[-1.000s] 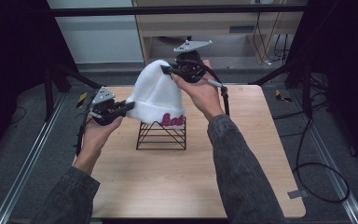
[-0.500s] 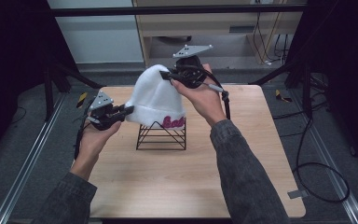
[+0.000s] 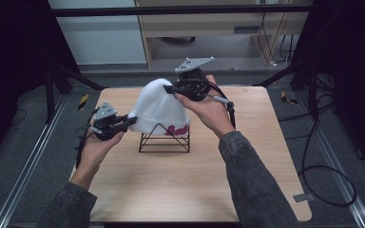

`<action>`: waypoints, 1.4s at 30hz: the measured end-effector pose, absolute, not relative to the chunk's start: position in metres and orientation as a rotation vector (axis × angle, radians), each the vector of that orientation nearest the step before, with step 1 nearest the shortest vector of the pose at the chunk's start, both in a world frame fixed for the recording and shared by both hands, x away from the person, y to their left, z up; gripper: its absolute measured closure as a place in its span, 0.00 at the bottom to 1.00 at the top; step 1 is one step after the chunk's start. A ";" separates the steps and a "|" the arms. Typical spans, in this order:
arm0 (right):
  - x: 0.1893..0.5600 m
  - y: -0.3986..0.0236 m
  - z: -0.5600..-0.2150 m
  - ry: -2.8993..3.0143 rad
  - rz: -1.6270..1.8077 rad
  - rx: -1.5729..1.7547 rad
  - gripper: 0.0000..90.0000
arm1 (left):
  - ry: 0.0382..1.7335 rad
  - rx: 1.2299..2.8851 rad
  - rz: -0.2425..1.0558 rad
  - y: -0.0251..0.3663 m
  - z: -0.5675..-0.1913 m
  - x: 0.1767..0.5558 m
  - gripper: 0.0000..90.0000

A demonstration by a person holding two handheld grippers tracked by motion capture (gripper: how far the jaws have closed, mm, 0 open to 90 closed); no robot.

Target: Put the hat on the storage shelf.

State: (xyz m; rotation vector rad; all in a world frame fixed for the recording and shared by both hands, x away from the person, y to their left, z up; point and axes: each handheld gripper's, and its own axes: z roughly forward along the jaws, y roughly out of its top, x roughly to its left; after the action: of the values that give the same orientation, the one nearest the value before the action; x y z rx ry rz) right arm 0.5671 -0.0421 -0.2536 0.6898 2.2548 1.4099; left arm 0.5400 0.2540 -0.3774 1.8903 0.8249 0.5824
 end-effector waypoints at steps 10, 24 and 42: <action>0.564 -0.042 -0.266 2.280 1.389 0.699 0.90 | 0.818 1.910 0.563 0.254 -0.388 0.536 0.85; 0.560 -0.040 -0.273 2.305 1.377 0.700 0.90 | 0.819 1.948 0.542 0.254 -0.397 0.536 0.86; 0.558 -0.033 -0.290 2.356 1.352 0.720 0.91 | 0.839 1.971 0.511 0.258 -0.414 0.536 0.86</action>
State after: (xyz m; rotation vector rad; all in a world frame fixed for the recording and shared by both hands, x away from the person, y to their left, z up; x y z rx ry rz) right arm 0.5578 -0.0333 -0.2904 0.7195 2.3557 1.3525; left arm 0.5355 0.2577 -0.4142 1.9714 0.8393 0.5109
